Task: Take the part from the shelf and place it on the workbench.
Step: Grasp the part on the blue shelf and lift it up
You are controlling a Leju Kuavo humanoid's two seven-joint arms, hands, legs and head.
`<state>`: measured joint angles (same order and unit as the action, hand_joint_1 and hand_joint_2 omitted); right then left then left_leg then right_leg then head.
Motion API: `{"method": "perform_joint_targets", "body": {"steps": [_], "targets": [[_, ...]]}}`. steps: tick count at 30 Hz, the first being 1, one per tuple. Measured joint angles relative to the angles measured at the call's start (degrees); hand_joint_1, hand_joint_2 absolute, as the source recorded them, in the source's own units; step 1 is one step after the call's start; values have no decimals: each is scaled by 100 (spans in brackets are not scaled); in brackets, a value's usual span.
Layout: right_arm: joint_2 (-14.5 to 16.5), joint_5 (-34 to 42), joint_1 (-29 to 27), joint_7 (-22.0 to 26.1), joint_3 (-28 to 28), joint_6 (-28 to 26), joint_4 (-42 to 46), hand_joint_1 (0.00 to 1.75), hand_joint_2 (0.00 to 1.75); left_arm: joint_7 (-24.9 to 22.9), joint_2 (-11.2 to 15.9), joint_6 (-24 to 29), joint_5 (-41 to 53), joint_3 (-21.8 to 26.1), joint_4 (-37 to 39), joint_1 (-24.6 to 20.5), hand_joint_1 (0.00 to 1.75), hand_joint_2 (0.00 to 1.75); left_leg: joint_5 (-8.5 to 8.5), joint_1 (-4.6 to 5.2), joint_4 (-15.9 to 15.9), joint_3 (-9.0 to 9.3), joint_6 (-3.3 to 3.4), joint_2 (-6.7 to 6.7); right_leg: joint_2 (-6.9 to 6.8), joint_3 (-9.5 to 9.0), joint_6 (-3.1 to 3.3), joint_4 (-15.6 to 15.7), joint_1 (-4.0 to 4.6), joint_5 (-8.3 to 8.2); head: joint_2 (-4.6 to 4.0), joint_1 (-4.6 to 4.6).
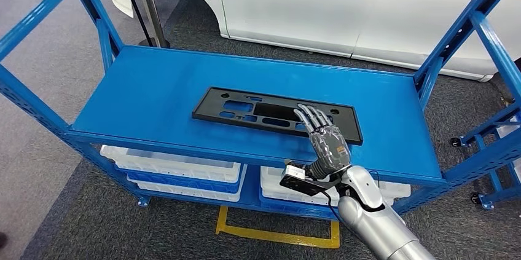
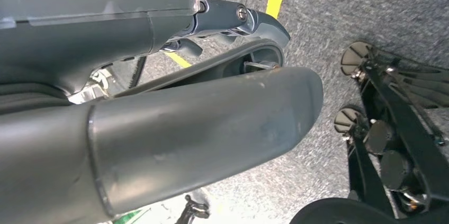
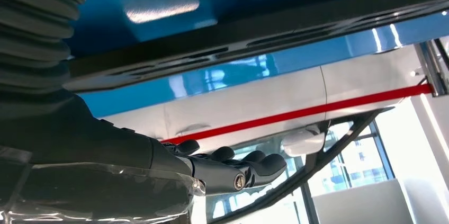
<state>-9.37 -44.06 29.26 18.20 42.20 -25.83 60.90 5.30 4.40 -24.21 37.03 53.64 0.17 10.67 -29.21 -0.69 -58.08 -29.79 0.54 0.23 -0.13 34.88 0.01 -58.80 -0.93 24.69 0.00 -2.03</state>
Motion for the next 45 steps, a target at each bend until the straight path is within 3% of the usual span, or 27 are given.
{"method": "perform_joint_targets", "body": {"steps": [4,23,25,29,45], "targets": [[121,-18,37,-24,110,94,-72,0,175,-1,-1,6,-7,-19,0,0,0,0,-5,0,1,-2,0,0,-2,4,-40,0,2,10,-1,0],[465,-403,318,-373,332,47,-464,0,175,-12,-135,257,-98,-61,0,-20,0,0,2,-4,5,-2,-11,10,5,25,-41,-27,16,10,0,-2],[618,-481,458,-427,360,-80,-730,0,175,-14,-137,192,-74,-110,0,-35,0,0,4,-4,5,-2,-15,11,6,27,-41,-29,17,10,0,-1],[1253,-599,1066,-504,396,-375,-1939,0,175,-37,-21,-102,-42,-317,0,-57,0,0,15,-6,5,3,-30,9,5,33,-40,-42,19,10,-1,-2],[1523,-786,1509,-740,405,-404,-2801,0,175,-38,75,-179,5,-470,0,-57,0,0,15,-5,5,-3,-31,8,6,37,-40,-42,18,10,0,-2]]}}
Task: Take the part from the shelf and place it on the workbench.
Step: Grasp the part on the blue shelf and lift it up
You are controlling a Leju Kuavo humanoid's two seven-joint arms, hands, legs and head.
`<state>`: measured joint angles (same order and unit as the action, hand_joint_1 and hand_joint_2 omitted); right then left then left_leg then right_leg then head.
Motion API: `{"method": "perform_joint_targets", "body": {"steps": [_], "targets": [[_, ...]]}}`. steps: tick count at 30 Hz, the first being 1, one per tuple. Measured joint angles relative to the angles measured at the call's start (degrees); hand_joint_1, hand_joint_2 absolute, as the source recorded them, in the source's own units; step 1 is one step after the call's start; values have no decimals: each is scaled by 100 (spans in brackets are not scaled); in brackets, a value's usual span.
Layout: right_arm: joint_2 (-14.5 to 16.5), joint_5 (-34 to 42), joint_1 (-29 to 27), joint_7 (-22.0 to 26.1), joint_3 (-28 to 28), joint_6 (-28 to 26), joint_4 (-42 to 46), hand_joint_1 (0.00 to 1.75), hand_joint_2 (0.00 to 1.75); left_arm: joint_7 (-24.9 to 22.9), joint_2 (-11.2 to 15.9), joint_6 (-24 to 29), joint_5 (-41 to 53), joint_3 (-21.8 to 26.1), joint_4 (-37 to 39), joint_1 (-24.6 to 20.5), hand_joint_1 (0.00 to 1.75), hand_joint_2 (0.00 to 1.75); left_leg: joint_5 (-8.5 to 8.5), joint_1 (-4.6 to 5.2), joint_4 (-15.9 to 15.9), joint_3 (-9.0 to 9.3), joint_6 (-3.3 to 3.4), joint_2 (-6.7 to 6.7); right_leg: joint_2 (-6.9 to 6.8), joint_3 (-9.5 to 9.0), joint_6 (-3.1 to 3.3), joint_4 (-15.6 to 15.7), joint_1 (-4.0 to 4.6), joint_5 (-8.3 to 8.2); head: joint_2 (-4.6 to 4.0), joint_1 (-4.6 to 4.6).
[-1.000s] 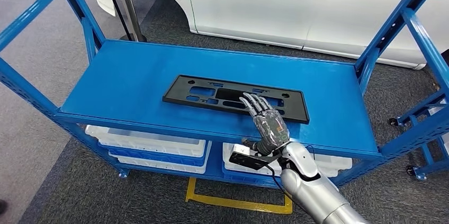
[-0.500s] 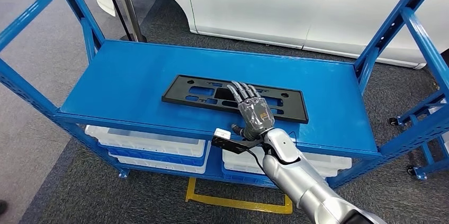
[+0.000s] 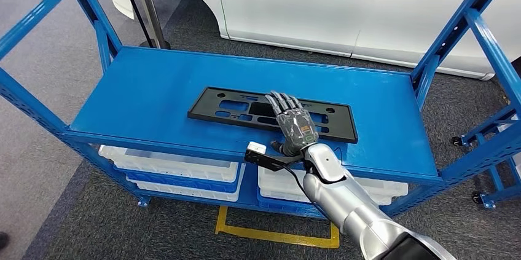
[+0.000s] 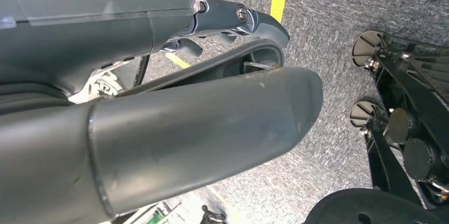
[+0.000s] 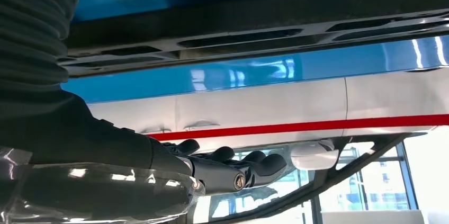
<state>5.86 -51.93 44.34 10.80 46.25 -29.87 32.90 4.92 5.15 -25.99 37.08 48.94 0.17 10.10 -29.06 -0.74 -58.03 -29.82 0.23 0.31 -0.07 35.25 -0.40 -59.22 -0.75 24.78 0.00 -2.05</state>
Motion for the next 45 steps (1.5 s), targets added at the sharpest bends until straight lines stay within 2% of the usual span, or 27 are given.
{"method": "perform_joint_targets", "body": {"steps": [4,10,14,18,24,25,27,28,29,30,34,35,45], "targets": [[62,-116,159,-165,1,31,-345,0,175,27,21,-2,1,-49,0,1,0,0,0,0,0,4,0,0,0,0,0,-1,0,0,0,1],[86,-726,524,-960,31,-40,-715,0,175,647,94,-32,128,-217,0,-55,0,0,3,1,-1,2,-3,-1,0,7,2,-3,-1,-3,-1,1],[48,-1161,720,-1546,94,-25,-970,0,0,698,146,-41,129,-301,0,-75,0,0,4,1,-3,18,-3,-1,0,8,2,-3,0,-3,0,0],[-101,-1332,787,-1831,127,148,-1201,0,0,705,157,-36,98,-361,0,-73,0,0,4,2,-3,17,-3,-3,-1,9,1,-3,-1,-3,0,1],[-278,-1371,797,-1910,127,305,-1401,0,0,703,161,-23,69,-387,0,-76,0,0,3,3,-3,16,-3,0,3,12,1,-2,-2,-3,-1,0],[-290,-1372,798,-1914,127,314,-1420,33,0,703,163,-22,68,-391,0,-76,0,0,3,3,-3,15,-3,0,2,12,1,-2,-2,-3,-1,0],[-305,-1373,800,-1933,127,344,-1455,119,0,703,165,-20,66,-399,0,-77,0,0,3,2,-3,16,-3,0,1,14,1,-2,-1,-3,0,0],[-313,-1373,801,-1944,127,368,-1469,163,44,703,166,-19,63,-402,0,-77,0,0,3,2,-3,16,-3,0,1,14,1,-2,-1,-3,0,0],[-322,-1368,801,-1952,127,390,-1481,173,87,703,167,-17,61,-404,0,-77,0,0,3,2,-2,16,-3,0,1,14,1,-2,-1,-3,0,0],[-335,-1359,800,-1948,127,408,-1491,175,131,703,167,-17,56,-406,0,-78,0,0,3,2,-2,16,-3,0,1,15,1,-3,-1,-3,0,-1],[-391,-1274,799,-1839,127,440,-1529,175,131,702,171,-17,29,-415,0,-81,0,0,4,2,-2,16,-3,0,2,15,1,-4,-1,-3,0,-1],[-399,-1251,798,-1800,127,445,-1533,175,175,701,172,-17,21,-416,0,-83,0,0,4,2,-2,16,-3,1,2,15,1,-4,-1,-4,0,-1],[-409,-1163,804,-1593,95,495,-1531,175,175,699,186,-19,-5,-422,0,-110,0,0,4,2,-2,15,-4,0,1,15,1,-5,-1,-3,-1,0]]}}
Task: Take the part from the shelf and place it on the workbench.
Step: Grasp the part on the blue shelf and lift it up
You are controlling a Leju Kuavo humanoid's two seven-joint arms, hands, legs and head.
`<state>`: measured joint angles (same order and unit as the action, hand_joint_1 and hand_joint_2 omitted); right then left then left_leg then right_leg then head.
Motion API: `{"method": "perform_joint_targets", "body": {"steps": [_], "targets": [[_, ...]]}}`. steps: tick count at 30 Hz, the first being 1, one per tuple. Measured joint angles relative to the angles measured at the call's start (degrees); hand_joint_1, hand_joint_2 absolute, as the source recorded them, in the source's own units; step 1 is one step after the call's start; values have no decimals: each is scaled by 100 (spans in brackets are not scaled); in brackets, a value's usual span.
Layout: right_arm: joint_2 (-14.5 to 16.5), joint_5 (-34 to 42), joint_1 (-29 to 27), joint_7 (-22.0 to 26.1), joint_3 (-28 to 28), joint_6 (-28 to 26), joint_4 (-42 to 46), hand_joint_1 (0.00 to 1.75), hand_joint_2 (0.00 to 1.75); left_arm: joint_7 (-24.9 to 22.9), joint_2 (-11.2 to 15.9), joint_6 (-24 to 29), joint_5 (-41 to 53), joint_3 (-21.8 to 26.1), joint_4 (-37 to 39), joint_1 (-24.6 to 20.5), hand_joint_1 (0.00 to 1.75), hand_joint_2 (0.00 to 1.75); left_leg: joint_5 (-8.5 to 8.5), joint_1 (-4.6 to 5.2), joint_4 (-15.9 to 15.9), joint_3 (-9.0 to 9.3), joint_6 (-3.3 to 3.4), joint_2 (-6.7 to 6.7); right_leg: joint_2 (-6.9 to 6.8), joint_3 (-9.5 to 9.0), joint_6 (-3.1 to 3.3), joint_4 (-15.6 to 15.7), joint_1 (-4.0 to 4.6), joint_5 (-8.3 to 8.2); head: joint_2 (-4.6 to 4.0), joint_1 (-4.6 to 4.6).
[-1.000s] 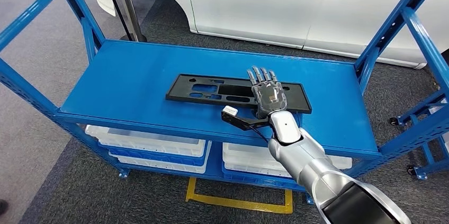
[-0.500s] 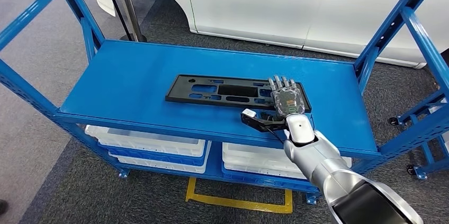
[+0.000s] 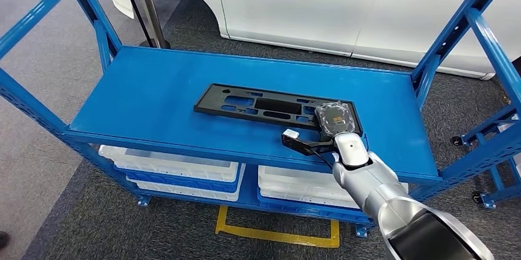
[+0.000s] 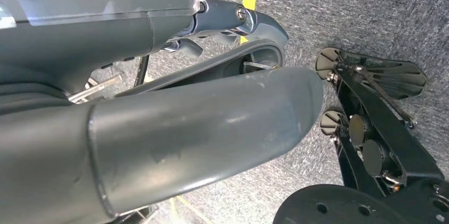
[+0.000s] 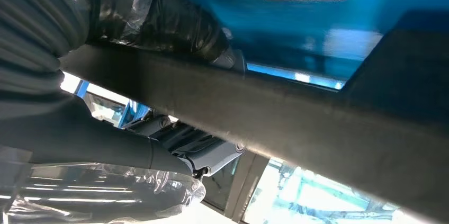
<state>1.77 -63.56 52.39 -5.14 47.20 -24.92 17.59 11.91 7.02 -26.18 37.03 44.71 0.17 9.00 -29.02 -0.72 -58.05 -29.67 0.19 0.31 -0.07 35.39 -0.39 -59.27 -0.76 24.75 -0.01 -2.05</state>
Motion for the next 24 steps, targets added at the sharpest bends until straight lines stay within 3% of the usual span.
{"method": "perform_joint_targets", "body": {"steps": [13,17,24], "targets": [[0,18,-2,216,-83,67,1,175,175,8,0,2,-86,-4,0,1,0,0,0,0,0,0,0,-1,-1,-2,-1,0,0,-1,1,-1],[0,18,-4,264,-128,103,7,175,175,15,0,2,-107,-4,0,1,0,175,0,0,0,0,0,-1,-1,-1,-1,0,0,0,0,-1],[0,24,-6,327,-201,133,14,175,175,24,0,0,-115,-32,0,1,0,175,0,0,0,-1,0,-1,-1,-1,-1,0,0,-1,1,-1]]}}
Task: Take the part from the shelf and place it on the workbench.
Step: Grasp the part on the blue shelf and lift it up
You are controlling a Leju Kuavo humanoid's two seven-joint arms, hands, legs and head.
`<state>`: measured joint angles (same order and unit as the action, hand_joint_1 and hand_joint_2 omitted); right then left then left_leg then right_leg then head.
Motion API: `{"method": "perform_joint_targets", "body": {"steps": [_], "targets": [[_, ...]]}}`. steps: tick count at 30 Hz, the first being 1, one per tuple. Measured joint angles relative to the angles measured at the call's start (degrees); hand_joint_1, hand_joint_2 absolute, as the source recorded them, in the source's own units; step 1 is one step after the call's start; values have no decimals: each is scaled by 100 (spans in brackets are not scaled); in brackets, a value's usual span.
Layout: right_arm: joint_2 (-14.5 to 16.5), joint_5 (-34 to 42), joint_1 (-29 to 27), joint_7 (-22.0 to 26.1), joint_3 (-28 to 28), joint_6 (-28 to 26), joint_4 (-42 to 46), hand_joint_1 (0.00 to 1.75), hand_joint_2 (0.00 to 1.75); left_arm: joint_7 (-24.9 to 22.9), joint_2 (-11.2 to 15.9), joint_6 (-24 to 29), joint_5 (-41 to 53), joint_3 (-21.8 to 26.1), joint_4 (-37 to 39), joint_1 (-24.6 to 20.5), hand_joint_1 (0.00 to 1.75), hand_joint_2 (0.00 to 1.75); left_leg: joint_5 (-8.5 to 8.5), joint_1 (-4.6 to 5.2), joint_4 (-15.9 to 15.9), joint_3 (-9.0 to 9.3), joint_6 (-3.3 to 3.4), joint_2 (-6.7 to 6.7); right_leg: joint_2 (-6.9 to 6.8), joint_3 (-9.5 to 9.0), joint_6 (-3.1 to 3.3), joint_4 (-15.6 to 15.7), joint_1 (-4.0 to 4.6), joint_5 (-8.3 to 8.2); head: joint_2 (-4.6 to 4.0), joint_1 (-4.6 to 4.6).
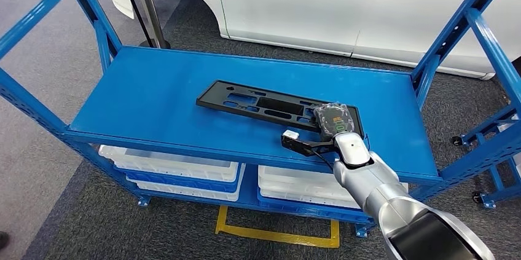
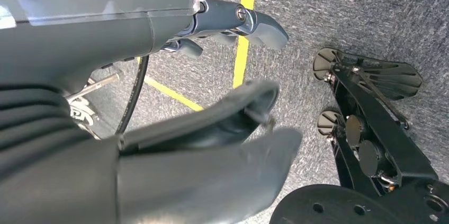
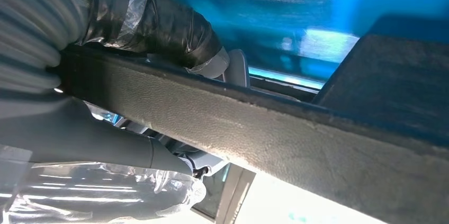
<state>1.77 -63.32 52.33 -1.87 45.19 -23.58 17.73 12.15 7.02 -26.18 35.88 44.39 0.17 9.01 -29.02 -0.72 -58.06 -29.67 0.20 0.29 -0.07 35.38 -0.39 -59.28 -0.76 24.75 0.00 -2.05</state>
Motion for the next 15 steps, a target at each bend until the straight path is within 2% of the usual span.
{"method": "perform_joint_targets", "body": {"steps": [9,15], "targets": [[2,99,-27,235,-160,-133,78,175,175,4,0,8,-92,-102,0,-1,0,175,0,0,0,-3,0,0,1,4,0,0,0,0,0,1],[-4,257,-71,747,-370,-889,348,175,175,48,2,15,-163,-206,0,0,0,175,0,4,-13,-17,1,2,2,17,-8,3,-12,-10,0,0]]}}
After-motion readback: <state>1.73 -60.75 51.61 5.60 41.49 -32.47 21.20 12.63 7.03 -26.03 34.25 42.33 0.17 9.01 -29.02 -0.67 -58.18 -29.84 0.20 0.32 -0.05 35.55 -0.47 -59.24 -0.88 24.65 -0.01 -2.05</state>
